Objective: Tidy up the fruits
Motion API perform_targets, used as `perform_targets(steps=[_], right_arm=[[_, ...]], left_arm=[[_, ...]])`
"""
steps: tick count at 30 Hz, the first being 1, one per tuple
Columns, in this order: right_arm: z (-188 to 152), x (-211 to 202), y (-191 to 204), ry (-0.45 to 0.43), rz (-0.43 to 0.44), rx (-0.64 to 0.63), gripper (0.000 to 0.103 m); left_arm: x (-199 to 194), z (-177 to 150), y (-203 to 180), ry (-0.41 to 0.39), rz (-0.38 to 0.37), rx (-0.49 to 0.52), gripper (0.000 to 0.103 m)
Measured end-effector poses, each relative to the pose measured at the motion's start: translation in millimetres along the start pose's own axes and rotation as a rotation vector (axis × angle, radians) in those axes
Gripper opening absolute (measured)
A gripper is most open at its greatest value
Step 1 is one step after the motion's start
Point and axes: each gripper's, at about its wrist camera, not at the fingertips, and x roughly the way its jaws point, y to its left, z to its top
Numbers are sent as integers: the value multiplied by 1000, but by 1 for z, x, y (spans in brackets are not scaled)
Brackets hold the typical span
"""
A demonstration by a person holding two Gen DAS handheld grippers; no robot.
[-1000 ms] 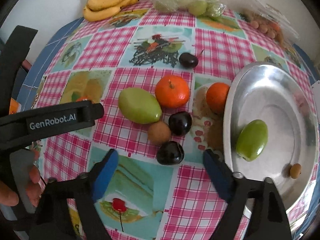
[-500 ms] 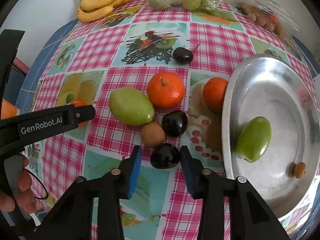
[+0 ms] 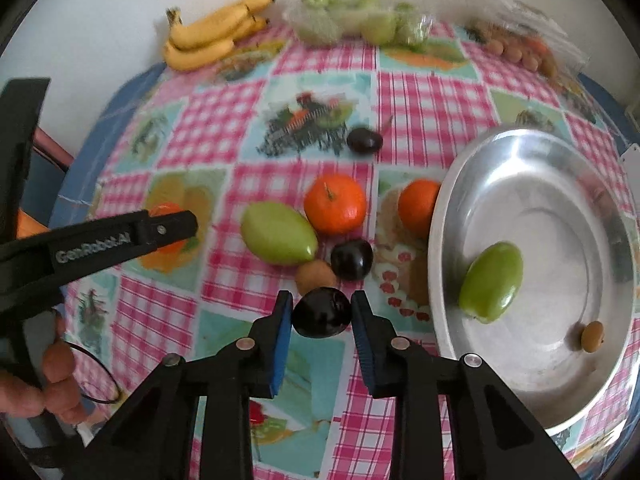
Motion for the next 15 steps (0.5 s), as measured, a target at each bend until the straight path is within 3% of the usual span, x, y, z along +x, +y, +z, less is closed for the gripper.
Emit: perform_targets(steps=[6,15], right_arm=[[4,-29,-3,-75,20,14,31],[6,-31,-11,-78,-17,38,31]], left_arm=[[-22,1,4,-59,-18,13,40],[-20,3,0,-62,-10,16,40]])
